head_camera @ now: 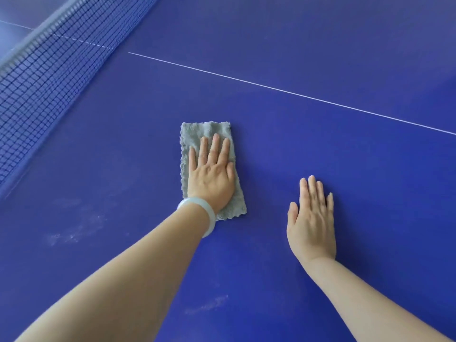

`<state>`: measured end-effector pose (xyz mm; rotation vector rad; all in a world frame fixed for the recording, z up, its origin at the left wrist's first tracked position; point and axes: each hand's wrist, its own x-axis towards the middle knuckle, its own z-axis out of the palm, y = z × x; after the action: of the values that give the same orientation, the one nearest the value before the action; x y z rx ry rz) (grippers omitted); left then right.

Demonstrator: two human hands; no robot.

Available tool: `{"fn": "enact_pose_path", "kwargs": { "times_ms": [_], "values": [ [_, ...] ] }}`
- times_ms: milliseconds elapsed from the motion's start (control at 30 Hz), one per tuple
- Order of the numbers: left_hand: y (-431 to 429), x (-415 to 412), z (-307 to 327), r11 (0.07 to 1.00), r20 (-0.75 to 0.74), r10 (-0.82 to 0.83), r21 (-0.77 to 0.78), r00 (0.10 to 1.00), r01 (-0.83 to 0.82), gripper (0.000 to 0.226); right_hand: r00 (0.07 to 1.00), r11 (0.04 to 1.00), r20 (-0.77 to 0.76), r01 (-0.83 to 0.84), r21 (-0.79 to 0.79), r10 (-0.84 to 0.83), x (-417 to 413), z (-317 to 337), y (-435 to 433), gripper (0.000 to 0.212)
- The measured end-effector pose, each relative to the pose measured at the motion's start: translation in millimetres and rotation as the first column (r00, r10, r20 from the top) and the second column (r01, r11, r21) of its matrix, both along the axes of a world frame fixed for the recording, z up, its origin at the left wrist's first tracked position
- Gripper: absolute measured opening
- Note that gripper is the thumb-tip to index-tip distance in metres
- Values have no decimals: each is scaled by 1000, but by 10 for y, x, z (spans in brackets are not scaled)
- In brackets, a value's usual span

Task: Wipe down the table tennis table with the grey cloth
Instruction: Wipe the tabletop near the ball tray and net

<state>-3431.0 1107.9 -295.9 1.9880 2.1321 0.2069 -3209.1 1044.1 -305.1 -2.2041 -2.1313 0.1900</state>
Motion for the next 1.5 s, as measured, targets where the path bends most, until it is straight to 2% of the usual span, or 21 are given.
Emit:
{"fn": "enact_pose_path", "kwargs": {
  "times_ms": [33, 167, 300, 367, 467, 600, 667, 767, 900, 967, 1067, 1167, 1233, 1333, 1400, 1500],
  "values": [
    [-155, 181, 7, 999, -4, -32, 14, 999, 32, 60, 1000, 1000, -5, 2, 0, -2, 1, 5, 1, 58],
    [-1027, 875, -43, 946, 44, -324, 43, 945, 322, 58, 1000, 1000, -27, 10, 5, -10, -8, 15, 24, 57],
    [-1076, 661, -47, 880, 46, -474, 53, 879, 472, 57, 999, 1000, -34, -3, 6, 3, 7, 3, 24, 57],
    [-861, 352, -32, 900, 11, -434, 51, 901, 433, 57, 999, 1000, -32, -6, 17, 7, 24, -2, 13, 57],
    [-595, 31, -33, 977, -22, -214, 11, 976, 215, 57, 999, 1000, -38, 0, 23, 1, 29, -21, 10, 58],
    [-855, 454, 15, 1000, 69, 10, -4, 998, -10, 61, 999, 1000, -51, 8, 28, -7, 24, -26, 19, 58],
    [-1320, 824, 34, 999, 110, -37, 20, 993, 35, 61, 998, 999, -66, 0, 32, 2, 20, -15, 26, 57],
    [-2073, 1132, 28, 978, 154, -208, 21, 966, 208, 58, 995, 999, -104, -3, 37, 6, 29, 6, 33, 56],
    [-2377, 705, 25, 925, 39, -380, 44, 924, 379, 56, 995, 999, -93, -22, 37, 25, 44, 0, 26, 56],
    [-2317, 300, 20, 953, -4, -300, 37, 954, 299, 56, 996, 999, -87, -26, 42, 30, 50, -6, 28, 56],
    [-2144, -141, -4, 999, 5, -32, 2, 999, 32, 56, 997, 999, -72, -21, 43, 24, 51, -25, 20, 57],
    [-2070, -37, -25, 993, 6, 122, 4, 993, -122, 60, 994, 999, -111, -18, 30, 21, 58, 9, 34, 58],
    [-2129, 202, -25, 987, -9, 160, 3, 987, -160, 62, 972, 1000, -235, -19, -8, 16, 71, 90, -31, 55],
    [-2367, 660, -35, 998, 18, 64, 19, 998, -64, 62, 897, 999, -442, -18, -51, -6, 26, 186, -442, 52],
    [-2597, 1047, -54, 998, 62, -40, 56, 997, 36, 61, 907, 998, -419, -62, -24, 46, -6, 178, -883, 51],
    [-2885, 1376, -45, 979, 99, -196, 73, 976, 189, 62, 945, 988, -287, -153, 26, 154, 12, 107, -1284, 50]
  ]
}}
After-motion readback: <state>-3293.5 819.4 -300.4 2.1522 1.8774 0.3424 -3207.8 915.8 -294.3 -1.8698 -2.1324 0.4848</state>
